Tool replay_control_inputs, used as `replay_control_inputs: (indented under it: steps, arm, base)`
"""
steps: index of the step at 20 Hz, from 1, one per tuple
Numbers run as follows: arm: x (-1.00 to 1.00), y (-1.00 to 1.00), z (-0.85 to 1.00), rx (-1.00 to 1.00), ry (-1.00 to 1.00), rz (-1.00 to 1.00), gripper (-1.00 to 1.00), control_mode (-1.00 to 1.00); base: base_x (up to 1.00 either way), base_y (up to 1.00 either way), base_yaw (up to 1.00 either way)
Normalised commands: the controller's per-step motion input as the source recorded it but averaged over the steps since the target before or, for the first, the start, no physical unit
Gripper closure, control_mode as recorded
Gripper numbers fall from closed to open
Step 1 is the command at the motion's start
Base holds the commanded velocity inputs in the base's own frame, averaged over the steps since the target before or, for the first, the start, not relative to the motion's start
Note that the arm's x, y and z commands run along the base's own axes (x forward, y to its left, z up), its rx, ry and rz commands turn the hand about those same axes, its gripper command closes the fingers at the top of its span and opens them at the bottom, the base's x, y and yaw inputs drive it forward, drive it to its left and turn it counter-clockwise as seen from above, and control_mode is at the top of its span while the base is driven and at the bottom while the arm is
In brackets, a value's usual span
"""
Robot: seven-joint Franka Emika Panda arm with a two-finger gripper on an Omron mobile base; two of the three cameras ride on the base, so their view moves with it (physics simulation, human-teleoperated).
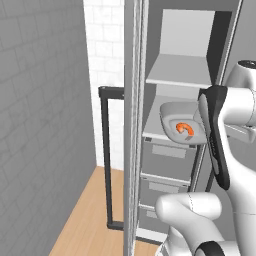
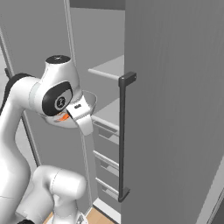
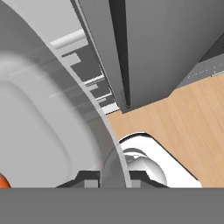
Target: Take the meat container that has the shrimp and place it on the second highest rack of the freezer. Then take the vegetable container that has the broccoli and tomato and place it on the highest rack of the freezer.
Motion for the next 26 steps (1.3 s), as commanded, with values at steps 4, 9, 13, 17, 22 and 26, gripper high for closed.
replay_control_inputs:
  steps: [4,9,13,17,22,26]
  arm:
    - [0.35,0.00,-0.22,0.00,0.00,-0.03,1.00,-1.00]
    - [0.67,0.00,-0.30,0.00,0.00,-0.16,1.00,-1.00]
    - [0.58,0.00,-0.30,0.00,0.00,-0.37,1.00,-1.00]
    - [0.55,0.00,-0.42,0.04,0.00,-0.41,1.00,-1.00]
    - [0.55,-0.10,-0.33,0.03,0.00,-0.32,1.00,-1.00]
    - [0.63,-0.17,-0.21,0.05,0.00,-0.23,1.00,-1.00]
  base:
    - [0.00,0.00,0.00]
    - [0.00,0.00,0.00]
    - [0.00,0.00,0.00]
    - [0.00,0.00,0.00]
    - [0.00,0.00,0.00]
    - [0.00,0.00,0.00]
